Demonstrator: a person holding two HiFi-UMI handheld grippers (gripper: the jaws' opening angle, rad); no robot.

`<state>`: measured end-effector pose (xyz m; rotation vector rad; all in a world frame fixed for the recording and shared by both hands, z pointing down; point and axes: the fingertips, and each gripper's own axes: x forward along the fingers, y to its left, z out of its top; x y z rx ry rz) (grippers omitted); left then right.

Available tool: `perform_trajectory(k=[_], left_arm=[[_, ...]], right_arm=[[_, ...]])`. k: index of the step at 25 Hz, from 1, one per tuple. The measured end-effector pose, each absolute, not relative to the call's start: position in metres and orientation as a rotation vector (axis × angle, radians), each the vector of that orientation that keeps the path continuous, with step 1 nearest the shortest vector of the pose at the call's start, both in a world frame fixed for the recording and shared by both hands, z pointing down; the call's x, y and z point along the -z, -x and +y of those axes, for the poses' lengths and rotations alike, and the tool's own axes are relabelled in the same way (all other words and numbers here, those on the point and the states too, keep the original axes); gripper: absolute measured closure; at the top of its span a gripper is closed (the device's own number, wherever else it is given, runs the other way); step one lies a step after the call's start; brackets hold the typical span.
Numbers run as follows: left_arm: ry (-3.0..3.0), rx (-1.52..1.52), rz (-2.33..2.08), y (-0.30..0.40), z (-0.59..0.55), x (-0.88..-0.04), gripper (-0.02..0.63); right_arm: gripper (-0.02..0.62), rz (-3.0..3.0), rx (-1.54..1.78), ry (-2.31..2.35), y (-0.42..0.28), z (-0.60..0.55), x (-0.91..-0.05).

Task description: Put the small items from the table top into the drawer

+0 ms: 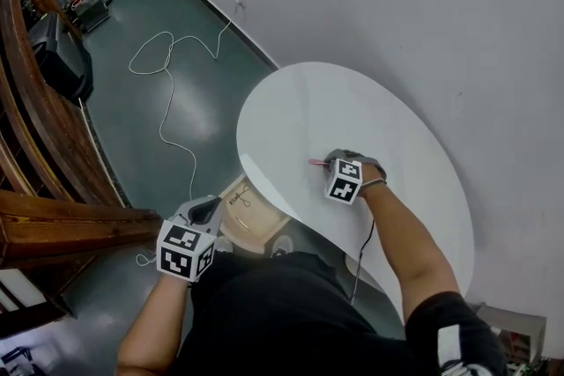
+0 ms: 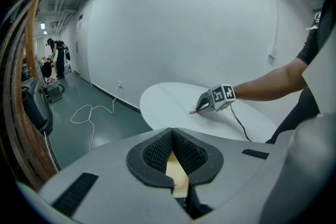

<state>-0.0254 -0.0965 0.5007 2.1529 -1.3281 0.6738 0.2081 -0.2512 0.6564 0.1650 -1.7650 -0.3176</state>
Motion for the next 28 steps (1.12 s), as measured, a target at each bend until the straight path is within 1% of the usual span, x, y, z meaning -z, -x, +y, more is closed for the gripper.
perform_trajectory(k=[7, 18, 28], left_arm=[[-2.177, -0.684, -1.296, 0.028, -0.094, -0.5, 0.592], [-2.253, -0.703, -1.205, 0.03, -0.087, -0.498, 0.592], [-2.313, -0.723, -1.108, 0.044, -0.075, -0.502, 0.592]], right_arm=[[0.551, -1.807, 0.252, -0.349, -0.207, -0.252, -0.651], [0.551, -1.888, 0.159, -0.517, -0.185, -0.223, -0.615], [0.551, -1.98, -0.033, -0.662, -0.154, -0.181, -0.6]])
